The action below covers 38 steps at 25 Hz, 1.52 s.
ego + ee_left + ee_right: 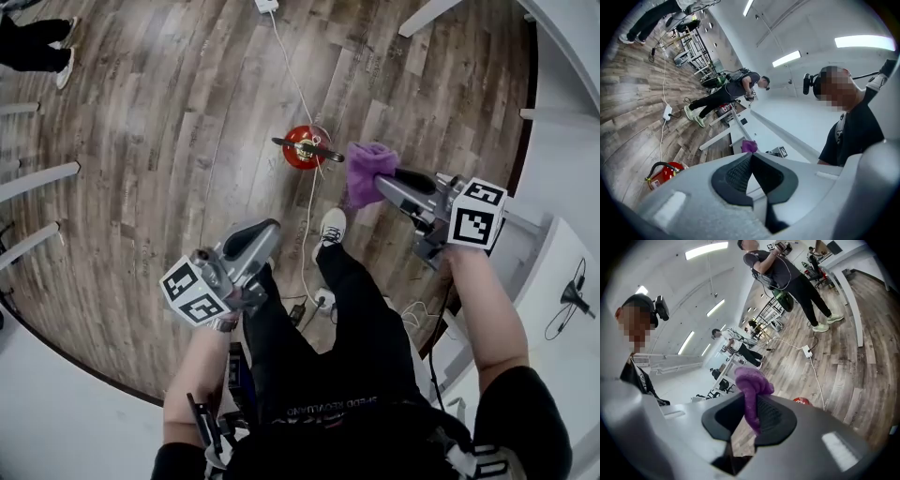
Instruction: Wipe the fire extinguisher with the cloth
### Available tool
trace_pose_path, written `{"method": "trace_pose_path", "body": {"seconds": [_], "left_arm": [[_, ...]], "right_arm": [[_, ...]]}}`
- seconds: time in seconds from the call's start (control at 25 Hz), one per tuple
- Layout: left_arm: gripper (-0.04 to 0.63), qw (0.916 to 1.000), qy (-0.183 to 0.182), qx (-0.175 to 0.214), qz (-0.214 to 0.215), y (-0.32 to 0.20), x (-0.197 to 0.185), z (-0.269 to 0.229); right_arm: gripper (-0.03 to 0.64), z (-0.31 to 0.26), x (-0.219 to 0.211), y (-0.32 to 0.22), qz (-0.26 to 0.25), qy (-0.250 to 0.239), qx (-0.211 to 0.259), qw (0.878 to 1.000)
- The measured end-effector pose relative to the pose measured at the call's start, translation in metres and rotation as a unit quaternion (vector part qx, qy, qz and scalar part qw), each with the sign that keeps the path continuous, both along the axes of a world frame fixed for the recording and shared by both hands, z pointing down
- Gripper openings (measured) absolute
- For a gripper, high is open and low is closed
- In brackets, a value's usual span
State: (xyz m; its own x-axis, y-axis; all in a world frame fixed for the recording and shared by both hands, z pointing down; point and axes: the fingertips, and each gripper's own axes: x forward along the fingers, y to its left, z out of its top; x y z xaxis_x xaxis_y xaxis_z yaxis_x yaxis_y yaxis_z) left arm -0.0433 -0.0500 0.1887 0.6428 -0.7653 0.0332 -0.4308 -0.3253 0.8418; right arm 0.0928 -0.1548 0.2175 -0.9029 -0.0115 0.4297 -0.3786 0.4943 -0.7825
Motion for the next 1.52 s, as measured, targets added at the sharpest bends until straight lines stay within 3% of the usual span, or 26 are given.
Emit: {"method": "trace_pose_path", "body": {"seconds": [0.24, 0.32, 0.44, 0.6, 0.72, 0.84, 1.04, 1.28, 1.4, 1.52], "left_arm": [[-0.003, 0.9992, -0.019, 0.013, 0.033, -0.002, 0.004, 0.046], [-0.003, 0.9983, -0.019, 0.026, 0.048, -0.005, 0.001, 0.063], [-0.003, 0.9968, -0.005, 0.038, 0.070, -0.003, 0.002, 0.089], [-0.003, 0.9940, 0.009, 0.053, 0.096, 0.011, 0.004, 0.128], [-0.003, 0.9939, 0.009, 0.060, 0.093, 0.019, -0.004, 0.167], [-0.003, 0.9936, -0.004, 0.073, 0.086, 0.019, -0.013, 0.208], [-0.003, 0.9912, 0.005, 0.100, 0.087, 0.017, -0.019, 0.253], [-0.003, 0.9864, 0.009, 0.126, 0.106, 0.005, -0.022, 0.285], [-0.003, 0.9859, 0.039, 0.128, 0.100, -0.005, -0.025, 0.295], [-0.003, 0.9835, 0.046, 0.139, 0.106, -0.018, -0.028, 0.301]], "right_arm": [[0.072, 0.069, -0.019, -0.026, -0.022, 0.029, -0.009, 0.999], [0.072, 0.087, -0.036, -0.035, -0.054, 0.028, 0.016, 0.998], [0.072, 0.122, -0.052, -0.043, -0.093, 0.046, 0.044, 0.994], [0.072, 0.173, -0.062, -0.045, -0.128, 0.083, 0.034, 0.988], [0.072, 0.214, -0.060, -0.040, -0.148, 0.106, 0.023, 0.983], [0.071, 0.243, -0.059, -0.055, -0.154, 0.104, 0.053, 0.981], [0.071, 0.266, -0.064, -0.058, -0.105, 0.037, 0.037, 0.993], [0.071, 0.284, -0.052, -0.061, -0.034, -0.056, 0.002, 0.998], [0.071, 0.291, -0.042, -0.062, 0.004, -0.140, -0.017, 0.990], [0.071, 0.305, -0.021, -0.067, 0.068, -0.238, -0.029, 0.968]]}}
